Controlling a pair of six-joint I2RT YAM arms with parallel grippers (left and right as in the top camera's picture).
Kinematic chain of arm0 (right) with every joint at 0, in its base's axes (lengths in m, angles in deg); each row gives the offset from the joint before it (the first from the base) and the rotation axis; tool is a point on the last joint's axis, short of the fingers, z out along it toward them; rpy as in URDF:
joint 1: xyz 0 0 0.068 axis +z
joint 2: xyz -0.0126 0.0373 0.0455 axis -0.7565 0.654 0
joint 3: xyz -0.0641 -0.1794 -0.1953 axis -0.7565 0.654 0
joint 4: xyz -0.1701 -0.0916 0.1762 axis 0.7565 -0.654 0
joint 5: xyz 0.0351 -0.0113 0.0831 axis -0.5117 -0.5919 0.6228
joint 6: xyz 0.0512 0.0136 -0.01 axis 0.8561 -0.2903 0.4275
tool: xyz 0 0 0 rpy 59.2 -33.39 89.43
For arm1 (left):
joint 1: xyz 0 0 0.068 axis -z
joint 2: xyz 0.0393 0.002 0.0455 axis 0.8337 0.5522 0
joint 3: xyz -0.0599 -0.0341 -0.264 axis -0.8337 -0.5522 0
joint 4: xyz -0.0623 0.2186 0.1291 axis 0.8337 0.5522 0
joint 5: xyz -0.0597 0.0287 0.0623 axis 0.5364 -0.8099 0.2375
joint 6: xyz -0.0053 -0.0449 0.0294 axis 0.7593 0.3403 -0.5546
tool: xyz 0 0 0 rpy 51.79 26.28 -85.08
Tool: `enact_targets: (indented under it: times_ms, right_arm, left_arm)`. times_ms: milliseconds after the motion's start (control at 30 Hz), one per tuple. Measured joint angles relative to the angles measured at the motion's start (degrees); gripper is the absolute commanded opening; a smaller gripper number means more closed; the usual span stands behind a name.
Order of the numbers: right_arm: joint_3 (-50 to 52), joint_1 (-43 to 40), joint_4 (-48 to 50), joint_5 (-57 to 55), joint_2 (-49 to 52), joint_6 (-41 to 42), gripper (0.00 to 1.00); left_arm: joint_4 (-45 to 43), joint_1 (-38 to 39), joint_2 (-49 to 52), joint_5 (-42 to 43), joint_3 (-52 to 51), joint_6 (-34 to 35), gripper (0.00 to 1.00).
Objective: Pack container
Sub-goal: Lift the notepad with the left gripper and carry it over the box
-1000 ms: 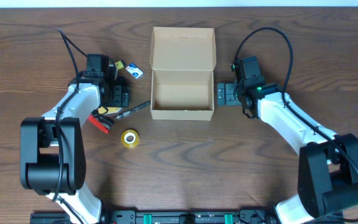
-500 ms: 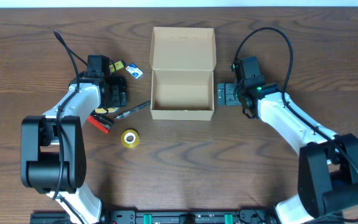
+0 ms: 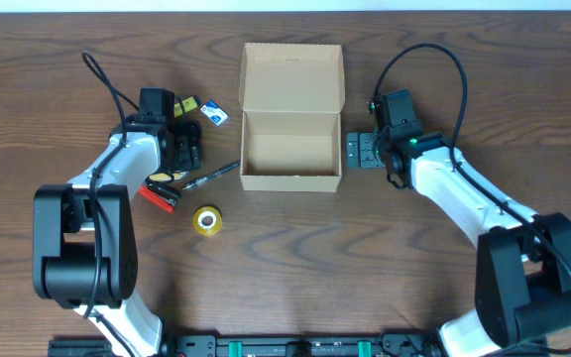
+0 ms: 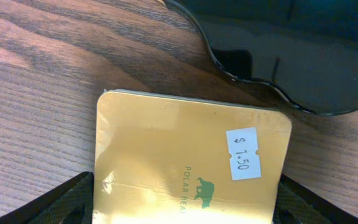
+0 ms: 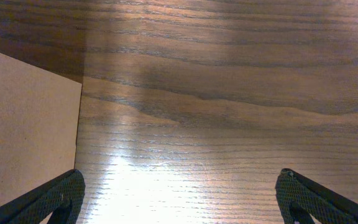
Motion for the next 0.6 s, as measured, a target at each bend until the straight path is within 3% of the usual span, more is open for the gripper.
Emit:
enact_targets:
  times_ms: [367,600]
  right_arm:
    - [0.00,0.00,0.00,0.00,0.00,0.02,0.99]
    - [0.00,0.00,0.00,0.02,0.00,0.00,0.99]
  left_arm:
    - [0.94,0.00,0.02,-0.04,0.35,1.14,0.68]
    - [10.36,0.00,1.18,-0.87,8.52,2.19,0.54]
